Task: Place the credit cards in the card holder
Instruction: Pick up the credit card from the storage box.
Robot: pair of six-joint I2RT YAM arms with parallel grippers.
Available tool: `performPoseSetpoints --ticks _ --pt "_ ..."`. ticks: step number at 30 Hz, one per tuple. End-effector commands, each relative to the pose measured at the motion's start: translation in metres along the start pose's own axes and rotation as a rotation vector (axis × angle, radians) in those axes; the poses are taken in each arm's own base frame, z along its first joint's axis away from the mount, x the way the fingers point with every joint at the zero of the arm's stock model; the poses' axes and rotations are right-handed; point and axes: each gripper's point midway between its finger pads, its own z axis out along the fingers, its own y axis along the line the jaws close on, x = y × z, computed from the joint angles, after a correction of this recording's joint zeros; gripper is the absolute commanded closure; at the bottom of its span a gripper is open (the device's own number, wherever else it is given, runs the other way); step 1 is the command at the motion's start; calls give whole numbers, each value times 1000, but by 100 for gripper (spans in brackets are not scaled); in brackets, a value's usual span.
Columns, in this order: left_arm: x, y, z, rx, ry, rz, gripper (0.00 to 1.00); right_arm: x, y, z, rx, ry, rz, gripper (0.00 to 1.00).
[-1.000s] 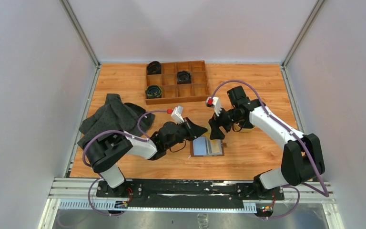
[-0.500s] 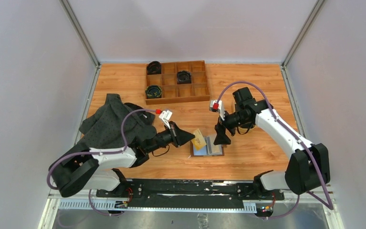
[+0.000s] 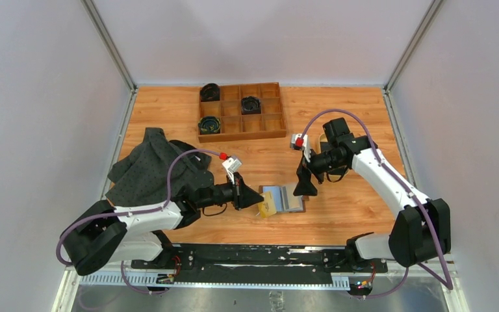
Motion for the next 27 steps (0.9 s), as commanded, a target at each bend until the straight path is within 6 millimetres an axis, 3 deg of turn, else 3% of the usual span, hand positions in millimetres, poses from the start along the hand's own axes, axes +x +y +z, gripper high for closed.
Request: performPoseSetpoints --ticks 1,15,27 --pt "8 0 0 26 45 25 100 9 5 -2 -17 0 29 0" --pt "15 -1 -1 43 75 15 100 10 3 -10 30 -17 14 0" --pt "13 -2 -1 38 66 2 100 20 6 -5 9 -27 40 0"
